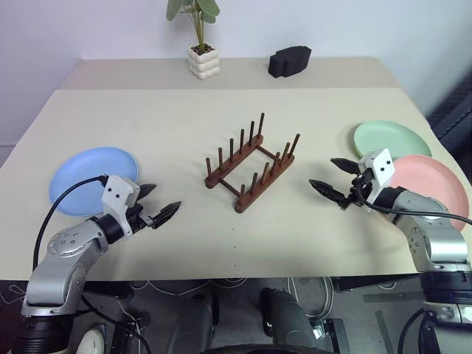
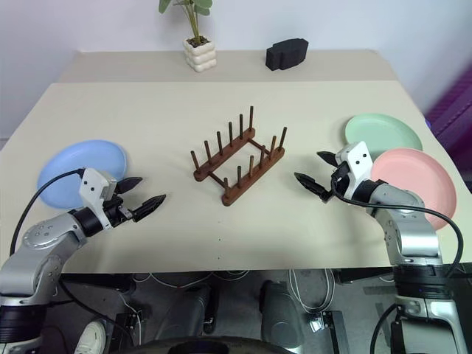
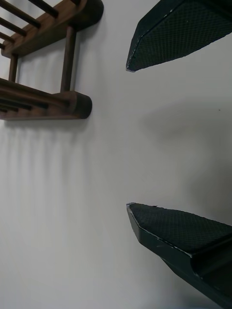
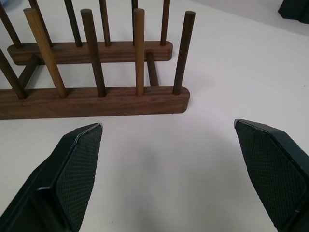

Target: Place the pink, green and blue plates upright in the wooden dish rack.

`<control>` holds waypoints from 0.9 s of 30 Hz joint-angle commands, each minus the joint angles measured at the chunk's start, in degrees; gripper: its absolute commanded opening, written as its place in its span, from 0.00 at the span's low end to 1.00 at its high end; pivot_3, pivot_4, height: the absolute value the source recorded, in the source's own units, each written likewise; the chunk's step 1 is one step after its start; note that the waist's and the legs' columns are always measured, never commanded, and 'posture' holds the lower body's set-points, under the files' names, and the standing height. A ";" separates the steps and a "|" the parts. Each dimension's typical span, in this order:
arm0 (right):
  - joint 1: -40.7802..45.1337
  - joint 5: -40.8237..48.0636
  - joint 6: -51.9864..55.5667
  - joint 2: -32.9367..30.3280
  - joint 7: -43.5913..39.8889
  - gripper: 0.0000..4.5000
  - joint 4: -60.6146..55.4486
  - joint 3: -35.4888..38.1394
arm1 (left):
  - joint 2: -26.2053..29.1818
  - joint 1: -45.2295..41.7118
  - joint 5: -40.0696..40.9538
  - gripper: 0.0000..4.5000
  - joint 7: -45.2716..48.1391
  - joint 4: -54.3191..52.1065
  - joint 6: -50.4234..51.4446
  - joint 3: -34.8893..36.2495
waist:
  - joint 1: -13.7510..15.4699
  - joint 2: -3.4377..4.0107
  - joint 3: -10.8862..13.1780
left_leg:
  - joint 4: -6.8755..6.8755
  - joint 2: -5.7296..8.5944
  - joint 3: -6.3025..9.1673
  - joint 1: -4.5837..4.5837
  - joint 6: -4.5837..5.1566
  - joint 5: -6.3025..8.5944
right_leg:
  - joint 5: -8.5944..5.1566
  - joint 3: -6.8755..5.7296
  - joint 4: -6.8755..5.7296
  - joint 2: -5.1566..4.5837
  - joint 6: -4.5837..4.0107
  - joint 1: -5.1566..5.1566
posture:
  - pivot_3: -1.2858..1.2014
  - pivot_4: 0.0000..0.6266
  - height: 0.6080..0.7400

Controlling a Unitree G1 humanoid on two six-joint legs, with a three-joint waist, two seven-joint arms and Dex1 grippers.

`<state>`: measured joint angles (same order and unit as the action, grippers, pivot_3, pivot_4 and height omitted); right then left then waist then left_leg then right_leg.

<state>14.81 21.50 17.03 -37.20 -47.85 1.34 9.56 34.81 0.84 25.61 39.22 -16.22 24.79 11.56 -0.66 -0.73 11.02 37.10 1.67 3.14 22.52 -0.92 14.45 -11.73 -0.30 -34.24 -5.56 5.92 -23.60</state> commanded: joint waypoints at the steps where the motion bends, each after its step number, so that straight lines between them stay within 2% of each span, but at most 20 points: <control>1: 1.43 0.39 -0.74 -0.04 -0.62 0.99 -0.54 0.22 | 0.02 0.54 0.51 1.00 -0.31 -2.55 -0.68 1.45 | 0.01 0.00 0.00 | -0.01 -0.01 0.00 0.00 0.00 0.00 | 0.00 0.00 0.00 0.00 0.00 -0.01 | 0.52 0.24 1.00; 14: 0.06 0.91 0.42 -0.96 -1.96 0.99 -2.07 1.01 | 0.47 1.78 0.21 1.00 -0.01 -2.72 -0.70 1.06 | 0.06 0.00 0.00 | 0.00 -0.02 -0.03 0.00 0.00 0.00 | 0.01 0.02 0.02 0.00 -0.02 -0.01 | 0.52 0.24 1.00; 18: -4.34 2.01 1.45 -0.08 -1.29 0.99 -5.84 1.85 | 2.07 2.24 1.13 1.00 2.92 -3.29 0.07 0.41 | 0.20 0.00 0.00 | -0.05 -0.04 -0.01 0.02 -0.01 0.01 | 0.00 0.01 0.05 0.02 -0.02 -0.01 | 0.52 0.24 1.00; 27: -4.41 2.46 2.12 -0.05 -0.54 0.99 -6.77 1.28 | 2.54 2.61 0.75 1.00 4.66 -4.03 1.12 -0.89 | 0.04 0.01 0.00 | -0.05 -0.11 -0.11 0.00 -0.01 0.01 | 0.04 0.05 0.07 0.06 -0.08 -0.05 | 0.52 0.24 1.00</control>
<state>9.86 22.84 19.33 -37.12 -48.58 -2.85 9.72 36.80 3.43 25.76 43.57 -18.25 25.94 10.21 -0.61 -0.73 11.03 37.05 1.56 3.03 22.54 -0.93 14.46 -11.69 -0.26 -34.17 -5.49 5.84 -23.66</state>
